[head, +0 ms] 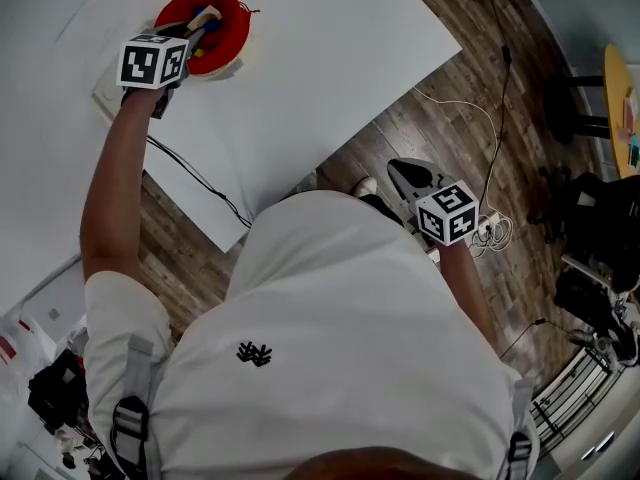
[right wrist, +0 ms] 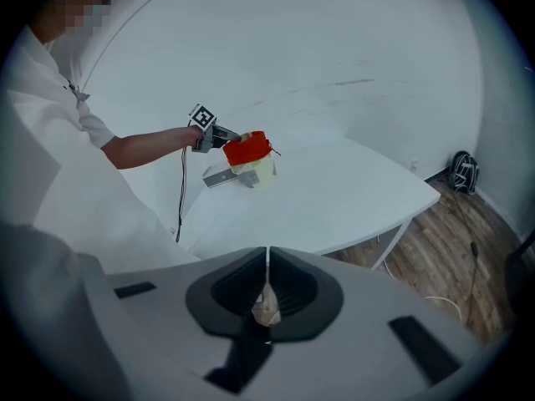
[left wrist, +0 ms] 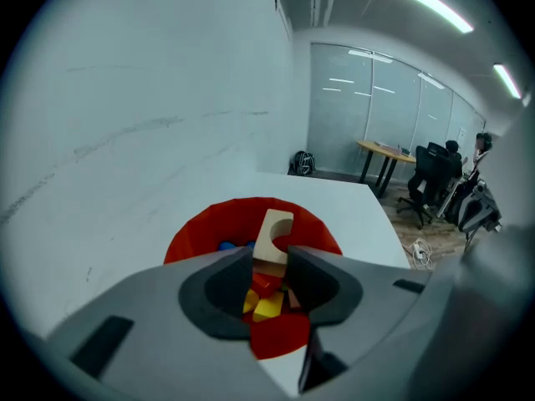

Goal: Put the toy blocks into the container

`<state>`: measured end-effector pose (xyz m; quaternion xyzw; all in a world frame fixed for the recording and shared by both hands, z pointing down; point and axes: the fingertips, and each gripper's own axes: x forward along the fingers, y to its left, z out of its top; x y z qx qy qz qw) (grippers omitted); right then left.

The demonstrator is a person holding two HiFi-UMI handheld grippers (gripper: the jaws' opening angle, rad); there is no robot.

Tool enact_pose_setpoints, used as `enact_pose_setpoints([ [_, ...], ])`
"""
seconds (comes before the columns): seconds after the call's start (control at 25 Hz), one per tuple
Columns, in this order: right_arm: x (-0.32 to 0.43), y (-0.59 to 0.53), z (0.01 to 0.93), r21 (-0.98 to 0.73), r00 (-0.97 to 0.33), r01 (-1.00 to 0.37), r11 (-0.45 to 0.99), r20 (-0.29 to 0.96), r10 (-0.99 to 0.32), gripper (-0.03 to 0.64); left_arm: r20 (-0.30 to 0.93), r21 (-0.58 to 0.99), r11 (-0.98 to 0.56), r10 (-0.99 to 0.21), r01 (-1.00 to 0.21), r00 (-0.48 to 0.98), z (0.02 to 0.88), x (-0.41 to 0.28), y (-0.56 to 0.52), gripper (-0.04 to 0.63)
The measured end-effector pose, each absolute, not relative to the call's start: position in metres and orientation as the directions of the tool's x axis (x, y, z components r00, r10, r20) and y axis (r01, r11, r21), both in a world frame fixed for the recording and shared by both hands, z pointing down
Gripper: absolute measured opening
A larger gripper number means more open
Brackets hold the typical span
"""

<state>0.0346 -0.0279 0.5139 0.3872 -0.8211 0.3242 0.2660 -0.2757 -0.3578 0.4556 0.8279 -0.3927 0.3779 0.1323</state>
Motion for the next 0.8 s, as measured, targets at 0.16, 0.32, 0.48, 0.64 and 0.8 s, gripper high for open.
enact_pose_setpoints([
  [0.16, 0.038, -0.026, 0.513, -0.322, -0.548, -0.816, 0.479, 0.693, -0.468, 0.012, 0.769, -0.095, -0.675, -0.516, -0.732, 0.376, 0.472, -0.276, -0.360, 0.132],
  [0.32, 0.036, -0.027, 0.512, -0.319, -0.545, -0.819, 0.476, 0.692, -0.473, 0.012, 0.796, -0.127, -0.686, -0.502, -0.717, 0.339, 0.480, -0.278, -0.363, 0.132],
  [0.48, 0.034, -0.025, 0.512, -0.321, -0.546, -0.818, 0.477, 0.693, -0.470, 0.012, 0.840, -0.174, -0.694, -0.474, -0.698, 0.263, 0.486, -0.280, -0.361, 0.132],
  [0.64, 0.032, -0.023, 0.513, -0.326, -0.549, -0.818, 0.474, 0.688, -0.473, 0.012, 0.861, -0.207, -0.700, -0.462, -0.684, 0.212, 0.490, -0.281, -0.360, 0.133],
  [0.8, 0.031, -0.023, 0.513, -0.331, -0.551, -0.818, 0.470, 0.686, -0.475, 0.012, 0.877, -0.249, -0.718, -0.452, -0.650, 0.163, 0.494, -0.281, -0.358, 0.133],
])
